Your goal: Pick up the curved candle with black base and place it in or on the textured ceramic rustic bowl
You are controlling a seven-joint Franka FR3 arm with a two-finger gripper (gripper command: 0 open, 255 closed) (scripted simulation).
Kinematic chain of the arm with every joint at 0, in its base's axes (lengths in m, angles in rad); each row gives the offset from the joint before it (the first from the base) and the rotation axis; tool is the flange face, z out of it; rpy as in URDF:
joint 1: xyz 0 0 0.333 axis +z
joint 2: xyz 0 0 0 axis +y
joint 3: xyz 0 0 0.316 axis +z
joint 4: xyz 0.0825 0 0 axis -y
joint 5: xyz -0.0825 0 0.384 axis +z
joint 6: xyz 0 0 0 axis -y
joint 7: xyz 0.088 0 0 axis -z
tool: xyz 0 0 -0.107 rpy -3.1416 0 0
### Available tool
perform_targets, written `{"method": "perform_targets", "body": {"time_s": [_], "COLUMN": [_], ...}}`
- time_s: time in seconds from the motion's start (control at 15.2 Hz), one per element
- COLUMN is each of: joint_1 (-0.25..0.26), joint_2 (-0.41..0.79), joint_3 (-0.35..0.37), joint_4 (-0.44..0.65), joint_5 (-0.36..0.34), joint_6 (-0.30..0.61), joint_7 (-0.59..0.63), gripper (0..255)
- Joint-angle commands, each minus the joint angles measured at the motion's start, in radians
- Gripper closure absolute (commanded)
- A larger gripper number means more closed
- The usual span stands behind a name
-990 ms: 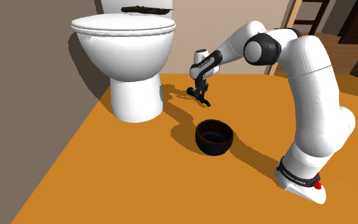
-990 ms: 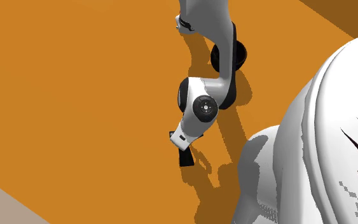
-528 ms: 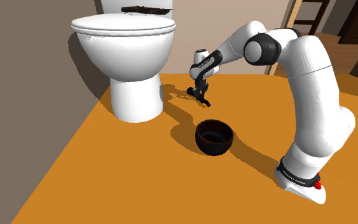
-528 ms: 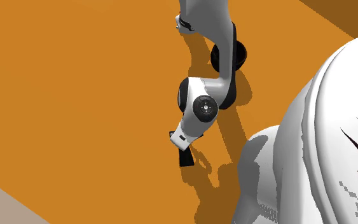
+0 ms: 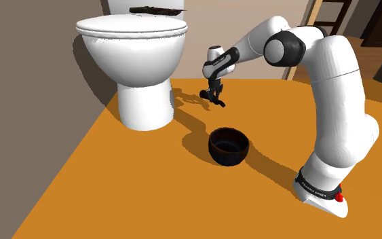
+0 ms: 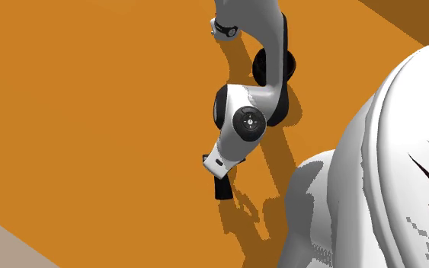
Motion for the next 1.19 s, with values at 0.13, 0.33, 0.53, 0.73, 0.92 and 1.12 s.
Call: {"method": "perform_targets", "body": {"time_s": [0.13, 0.33, 0.53, 0.73, 0.92, 1.12], "joint_1": [0.001, 0.002, 0.003, 0.004, 0.005, 0.005], "joint_2": [-0.031, -0.05, -0.068, -0.085, -0.101, -0.114], "joint_3": [-0.002, -0.003, -0.004, -0.005, -0.006, -0.007], "joint_4": [0.009, 0.02, 0.033, 0.049, 0.066, 0.087], "joint_5": [-0.002, -0.003, -0.004, -0.005, -0.005, -0.006], "joint_6": [-0.039, -0.07, -0.101, -0.133, -0.165, -0.199], "joint_7": [-0.005, -0.008, -0.011, -0.014, -0.017, -0.02], "gripper": [255, 255, 255, 255, 255, 255]}}
